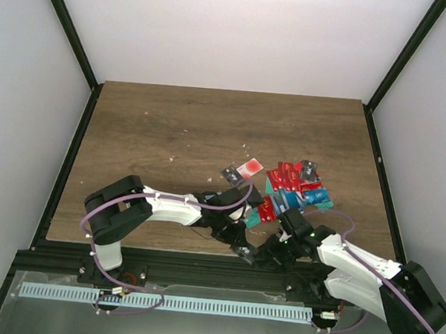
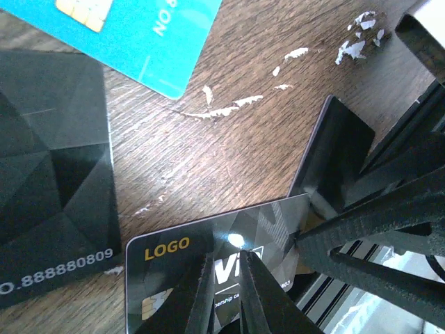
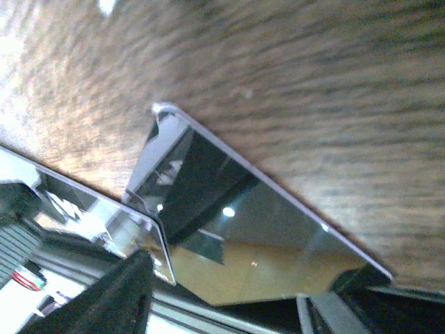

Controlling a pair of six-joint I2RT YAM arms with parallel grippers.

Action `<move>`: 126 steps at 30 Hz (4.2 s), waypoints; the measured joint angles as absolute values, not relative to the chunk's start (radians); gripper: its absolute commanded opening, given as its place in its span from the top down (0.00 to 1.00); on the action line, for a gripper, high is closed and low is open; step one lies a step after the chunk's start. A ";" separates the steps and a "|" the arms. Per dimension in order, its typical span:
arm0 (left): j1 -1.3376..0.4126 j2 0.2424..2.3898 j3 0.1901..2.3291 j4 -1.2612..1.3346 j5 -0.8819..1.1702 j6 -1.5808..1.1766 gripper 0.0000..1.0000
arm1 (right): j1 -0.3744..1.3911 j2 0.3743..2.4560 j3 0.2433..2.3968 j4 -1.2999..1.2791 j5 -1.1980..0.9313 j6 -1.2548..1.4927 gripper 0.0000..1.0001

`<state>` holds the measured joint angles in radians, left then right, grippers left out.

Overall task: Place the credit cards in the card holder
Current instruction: Pick up the credit card at the corner of the board, then insert the credit card into the card holder.

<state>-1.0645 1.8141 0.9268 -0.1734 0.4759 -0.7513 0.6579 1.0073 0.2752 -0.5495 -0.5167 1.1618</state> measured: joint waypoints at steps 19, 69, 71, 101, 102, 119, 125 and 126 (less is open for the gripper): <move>-1.026 1.680 0.899 -0.195 0.435 -0.768 0.87 | 0.663 0.936 0.418 -0.569 -0.416 1.140 0.99; -0.564 0.979 0.932 -0.207 0.882 -0.702 0.96 | 0.625 1.155 0.991 -0.206 -1.140 0.530 0.37; -0.562 0.981 0.927 -0.265 0.817 -0.682 0.96 | 0.626 1.159 1.002 -0.250 -1.062 0.510 0.36; -0.489 1.301 0.638 -0.341 0.562 -0.788 0.96 | 0.585 1.509 0.817 -0.310 -0.748 0.533 0.55; -0.489 1.321 0.638 -0.331 0.562 -0.788 0.96 | 0.585 1.521 0.822 -0.310 -0.747 0.532 0.56; -0.488 1.483 0.645 -0.229 0.577 -0.787 0.96 | 0.585 1.660 0.871 -0.313 -0.748 0.475 0.61; -0.488 1.512 0.651 -0.198 0.586 -0.783 0.96 | 0.585 1.723 0.892 -0.312 -0.746 0.459 0.63; -0.488 1.514 0.651 -0.191 0.587 -0.783 0.96 | 0.584 1.735 0.897 -0.313 -0.746 0.457 0.63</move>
<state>-0.4885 1.5139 0.6514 -0.1913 0.5869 -0.7826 0.5838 1.7348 0.8974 -0.3126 -0.7464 0.4572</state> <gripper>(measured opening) 0.041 0.380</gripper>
